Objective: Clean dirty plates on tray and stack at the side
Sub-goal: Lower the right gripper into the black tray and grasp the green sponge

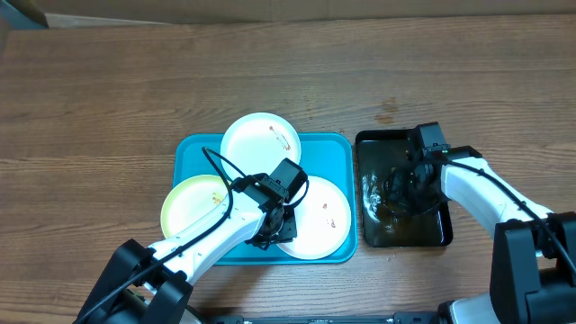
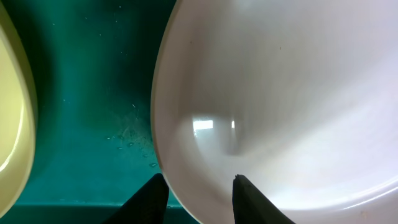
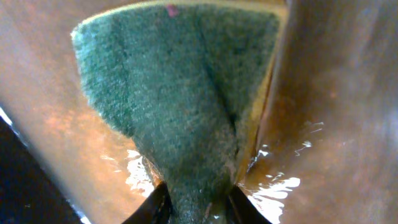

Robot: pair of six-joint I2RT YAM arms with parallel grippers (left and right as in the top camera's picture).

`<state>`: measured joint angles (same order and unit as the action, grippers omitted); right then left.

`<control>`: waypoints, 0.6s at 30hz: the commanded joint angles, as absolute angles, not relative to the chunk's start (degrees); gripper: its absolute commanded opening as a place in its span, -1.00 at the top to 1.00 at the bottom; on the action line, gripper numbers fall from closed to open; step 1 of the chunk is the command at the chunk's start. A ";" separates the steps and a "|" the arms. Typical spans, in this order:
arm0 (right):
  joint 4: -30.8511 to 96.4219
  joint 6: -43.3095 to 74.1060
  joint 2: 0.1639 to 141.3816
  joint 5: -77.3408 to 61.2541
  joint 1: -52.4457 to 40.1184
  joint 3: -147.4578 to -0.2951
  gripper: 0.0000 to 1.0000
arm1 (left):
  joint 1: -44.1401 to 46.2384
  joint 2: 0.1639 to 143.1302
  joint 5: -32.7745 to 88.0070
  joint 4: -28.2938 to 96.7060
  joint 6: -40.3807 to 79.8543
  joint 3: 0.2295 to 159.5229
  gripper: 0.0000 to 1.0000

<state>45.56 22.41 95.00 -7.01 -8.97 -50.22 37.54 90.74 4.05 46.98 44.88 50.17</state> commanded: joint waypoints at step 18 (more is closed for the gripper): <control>50.61 22.26 95.07 -5.52 -9.15 -55.81 -0.64 | 37.91 89.73 4.10 47.16 44.99 49.95 0.18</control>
<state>49.43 22.46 94.39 -6.48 -9.37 -51.42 37.54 90.74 4.05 47.09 44.86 50.17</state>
